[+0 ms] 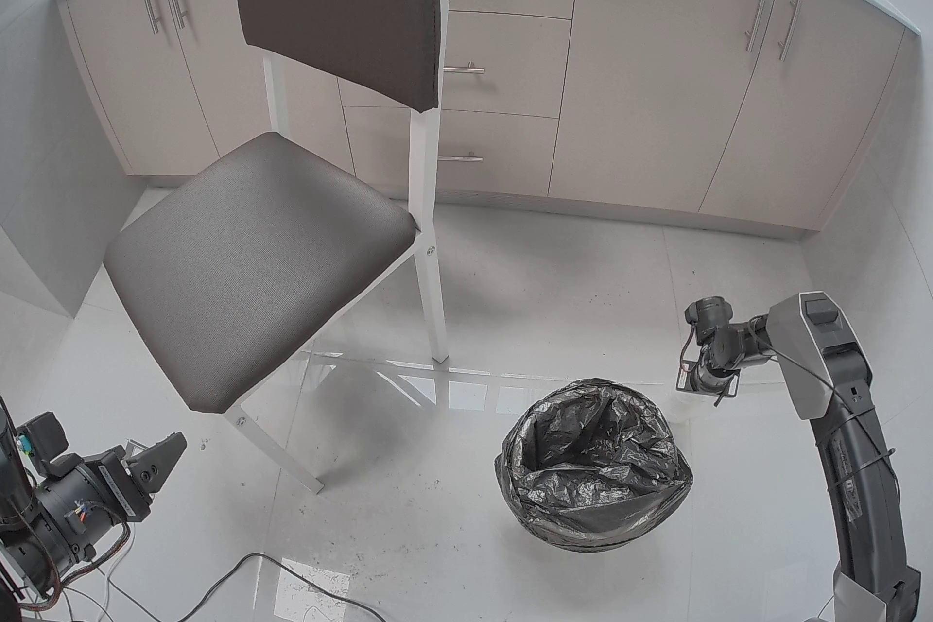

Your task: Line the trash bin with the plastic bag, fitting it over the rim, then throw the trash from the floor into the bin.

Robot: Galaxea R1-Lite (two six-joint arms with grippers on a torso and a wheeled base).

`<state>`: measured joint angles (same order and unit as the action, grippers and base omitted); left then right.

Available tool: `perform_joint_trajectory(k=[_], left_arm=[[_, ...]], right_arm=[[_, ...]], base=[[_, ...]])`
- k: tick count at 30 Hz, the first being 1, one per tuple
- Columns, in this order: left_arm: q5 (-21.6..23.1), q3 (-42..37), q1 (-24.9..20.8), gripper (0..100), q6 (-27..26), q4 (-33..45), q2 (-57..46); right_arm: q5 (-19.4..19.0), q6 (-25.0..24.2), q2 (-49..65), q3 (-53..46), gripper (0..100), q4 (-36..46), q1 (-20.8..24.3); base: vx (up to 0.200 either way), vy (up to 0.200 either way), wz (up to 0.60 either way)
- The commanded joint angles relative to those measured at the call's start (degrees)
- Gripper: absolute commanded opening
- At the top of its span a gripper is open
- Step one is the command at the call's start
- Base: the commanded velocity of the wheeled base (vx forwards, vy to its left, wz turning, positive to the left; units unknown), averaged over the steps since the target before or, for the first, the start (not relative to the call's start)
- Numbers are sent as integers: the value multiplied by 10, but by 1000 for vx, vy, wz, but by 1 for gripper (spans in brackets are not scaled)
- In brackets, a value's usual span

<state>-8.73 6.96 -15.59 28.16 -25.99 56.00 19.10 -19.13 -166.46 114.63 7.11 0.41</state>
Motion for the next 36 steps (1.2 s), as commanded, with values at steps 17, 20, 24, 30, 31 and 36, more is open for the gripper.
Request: perform_joint_trajectory(k=[17,20,24,30,31,36], left_arm=[[0,-29,-8,100,5,-2,0],[-1,-35,-23,100,9,-2,0],[-1,-35,-35,100,24,-2,0],[0,-39,-35,100,25,-1,0],[0,-39,-36,100,25,-1,1],[0,-40,-35,100,26,-1,1]], right_arm=[[6,81,289,0,0,252,166],[34,110,307,0,0,262,221],[65,122,304,0,0,266,276],[78,134,294,0,0,312,325],[79,134,294,0,0,318,327],[79,129,285,0,0,433,326]], base=[[0,0,0],[0,0,0],[0,0,0],[0,0,0],[0,0,0],[0,0,0]])
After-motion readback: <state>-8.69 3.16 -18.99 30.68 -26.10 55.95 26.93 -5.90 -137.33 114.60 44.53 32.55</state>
